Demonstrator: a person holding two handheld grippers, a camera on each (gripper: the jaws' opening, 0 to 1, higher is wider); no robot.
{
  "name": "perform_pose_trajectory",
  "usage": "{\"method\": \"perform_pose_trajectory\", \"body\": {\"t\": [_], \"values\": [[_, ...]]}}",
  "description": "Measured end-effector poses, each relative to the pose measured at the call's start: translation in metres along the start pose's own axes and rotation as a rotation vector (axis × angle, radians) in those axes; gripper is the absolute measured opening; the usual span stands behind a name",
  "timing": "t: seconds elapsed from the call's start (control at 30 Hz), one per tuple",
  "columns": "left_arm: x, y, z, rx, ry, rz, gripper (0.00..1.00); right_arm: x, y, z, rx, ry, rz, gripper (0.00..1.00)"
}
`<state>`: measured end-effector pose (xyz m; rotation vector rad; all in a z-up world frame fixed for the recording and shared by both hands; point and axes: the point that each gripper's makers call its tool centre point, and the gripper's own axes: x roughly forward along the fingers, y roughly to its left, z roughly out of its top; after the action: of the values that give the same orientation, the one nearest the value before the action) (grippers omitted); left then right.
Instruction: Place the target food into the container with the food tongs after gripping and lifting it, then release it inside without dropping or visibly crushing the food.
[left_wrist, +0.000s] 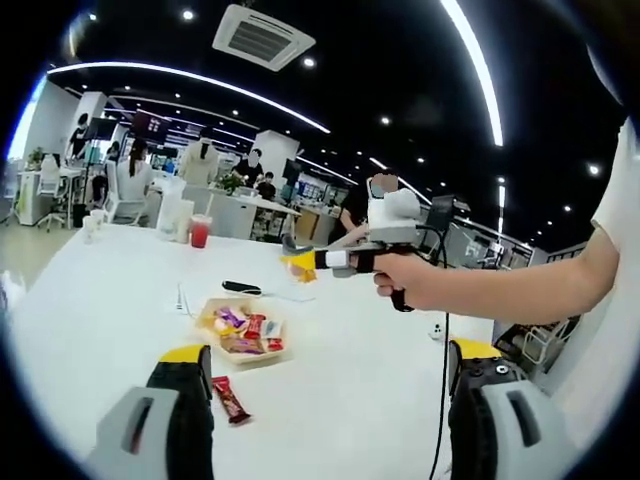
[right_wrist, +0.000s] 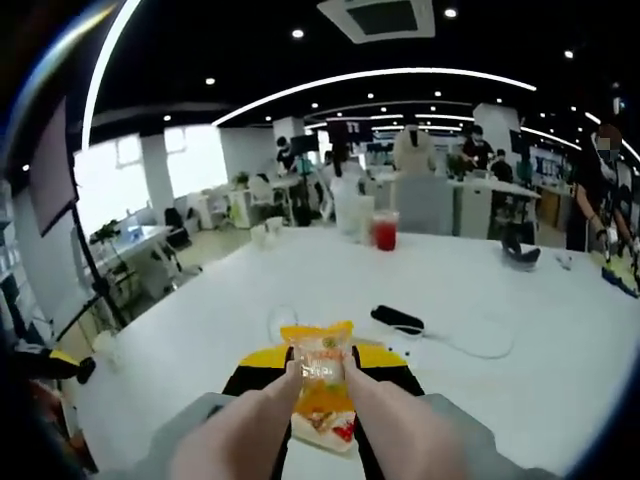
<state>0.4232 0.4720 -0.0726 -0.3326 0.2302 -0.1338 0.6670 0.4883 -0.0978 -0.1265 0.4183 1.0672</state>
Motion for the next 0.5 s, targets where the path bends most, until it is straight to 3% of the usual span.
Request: {"method": "perform_pose_trajectory", "body": {"t": [0.5], "values": [[-0.011, 0.02, -0.001, -0.026, -0.01, 0.025, 0.99, 0.026, 0.0, 0.01, -0.012, 0.009, -0.005, 0.22]]}}
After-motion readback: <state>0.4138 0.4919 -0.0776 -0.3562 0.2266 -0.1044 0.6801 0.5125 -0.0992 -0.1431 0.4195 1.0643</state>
